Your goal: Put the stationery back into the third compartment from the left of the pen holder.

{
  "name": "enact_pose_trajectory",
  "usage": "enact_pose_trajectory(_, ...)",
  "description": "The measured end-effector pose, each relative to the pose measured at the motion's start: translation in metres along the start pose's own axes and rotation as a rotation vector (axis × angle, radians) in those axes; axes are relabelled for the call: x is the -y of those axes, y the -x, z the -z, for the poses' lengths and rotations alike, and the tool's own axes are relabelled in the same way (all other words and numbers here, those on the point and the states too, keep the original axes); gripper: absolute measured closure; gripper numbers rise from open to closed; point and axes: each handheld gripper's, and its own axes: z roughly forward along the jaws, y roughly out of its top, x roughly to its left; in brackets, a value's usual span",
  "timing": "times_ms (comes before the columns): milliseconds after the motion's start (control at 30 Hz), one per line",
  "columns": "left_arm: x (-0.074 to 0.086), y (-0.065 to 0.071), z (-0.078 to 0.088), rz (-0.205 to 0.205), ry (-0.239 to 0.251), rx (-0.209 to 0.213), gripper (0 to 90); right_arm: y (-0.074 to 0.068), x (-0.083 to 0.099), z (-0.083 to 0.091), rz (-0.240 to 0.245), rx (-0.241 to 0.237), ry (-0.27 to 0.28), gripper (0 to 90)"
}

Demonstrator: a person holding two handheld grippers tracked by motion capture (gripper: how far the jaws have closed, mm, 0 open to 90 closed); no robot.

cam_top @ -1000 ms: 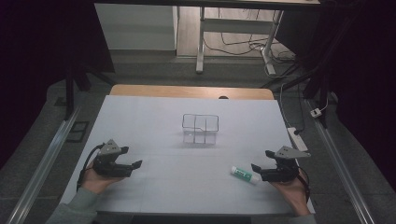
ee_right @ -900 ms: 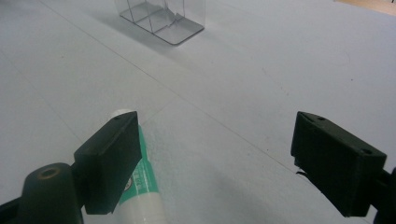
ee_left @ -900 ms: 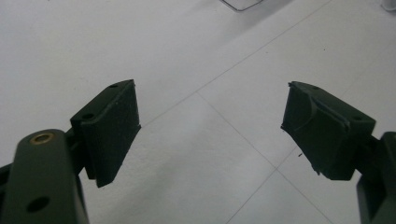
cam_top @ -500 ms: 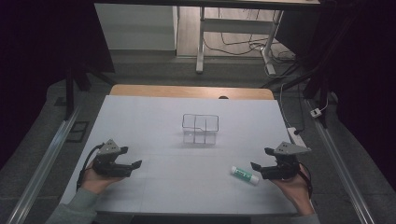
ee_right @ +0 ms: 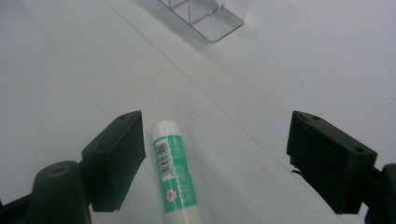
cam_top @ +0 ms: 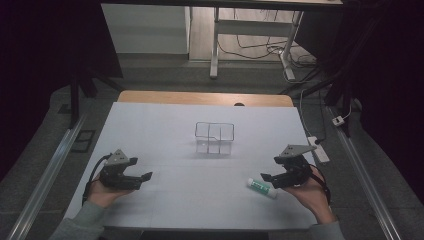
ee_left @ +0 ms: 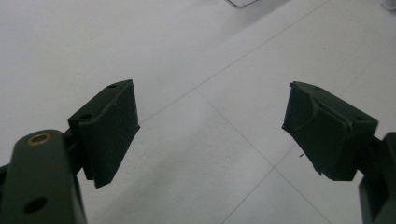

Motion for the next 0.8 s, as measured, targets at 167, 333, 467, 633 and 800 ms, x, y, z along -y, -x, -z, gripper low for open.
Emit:
enact_pose_trajectory(167, 0.001, 0.001, 0.003, -0.002, 0.009, 0.001, 17.7, -0.002, -0.008, -0.005, 0.039, 0.002, -0.072, 20.9)
enact_pose_trajectory(333, 0.002, 0.000, 0.003, 0.003, 0.008, -0.002, 17.8, -0.005, -0.010, -0.007, 0.076, -0.010, -0.121, 23.1)
enact_pose_trajectory(467, 0.004, 0.000, 0.002, 0.003, -0.006, -0.005, 17.8, -0.004, -0.006, -0.007, 0.084, -0.014, -0.152, 23.3)
enact_pose_trajectory(633, 0.004, 0.001, 0.004, 0.004, 0.003, -0.007, 17.9, -0.003, 0.000, -0.013, 0.079, -0.032, -0.196, 23.4)
enact_pose_trajectory(800, 0.004, 0.001, 0.001, 0.001, -0.008, -0.005, 17.8, -0.005, 0.005, -0.021, 0.092, -0.055, -0.268, 23.6)
